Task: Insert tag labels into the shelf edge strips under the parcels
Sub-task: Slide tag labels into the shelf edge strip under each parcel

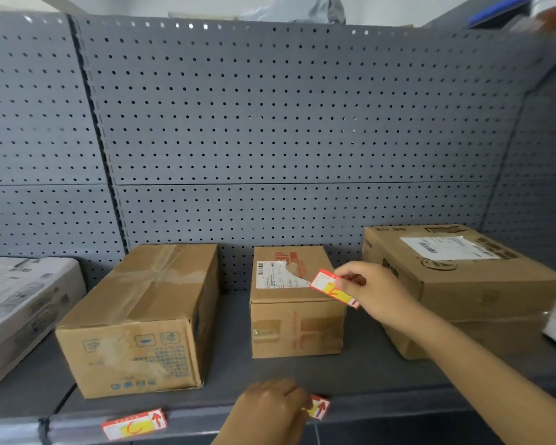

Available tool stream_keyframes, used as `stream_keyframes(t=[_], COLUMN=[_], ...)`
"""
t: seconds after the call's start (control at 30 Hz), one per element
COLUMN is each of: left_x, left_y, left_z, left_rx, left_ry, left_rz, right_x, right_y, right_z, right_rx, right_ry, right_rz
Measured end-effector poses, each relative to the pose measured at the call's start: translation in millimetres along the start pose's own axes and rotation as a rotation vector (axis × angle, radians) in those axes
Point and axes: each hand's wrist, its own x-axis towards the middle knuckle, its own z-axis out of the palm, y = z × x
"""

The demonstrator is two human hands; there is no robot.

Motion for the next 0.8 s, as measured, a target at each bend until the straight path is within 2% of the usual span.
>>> stream_keyframes(t=[0.1, 0.3, 0.43, 0.7, 0.8], left_x=[17, 60, 82, 118, 131], left_y=[8, 50, 79, 135, 156], left_z=[28, 62, 66, 89, 100], left_rx=[0.001, -0.067, -0.076, -0.06, -0.027], left_ry=[-0.003, 0.149, 0.142, 0.055, 0.047], left_rz=[0.1, 0.302, 0.341, 0.31, 0.211], right_x=[-37, -104, -137, -163, -161], right_y=[14, 74, 111, 185, 208], right_z=[-22, -52, -74, -102, -107], right_rx=[-0.002, -0.059, -0.061, -0.159, -0.126], right_ry=[-0.031, 0.009, 0.036, 0.025, -0.008], right_rz=[-0.009, 0.162, 0.26, 0.251, 0.214])
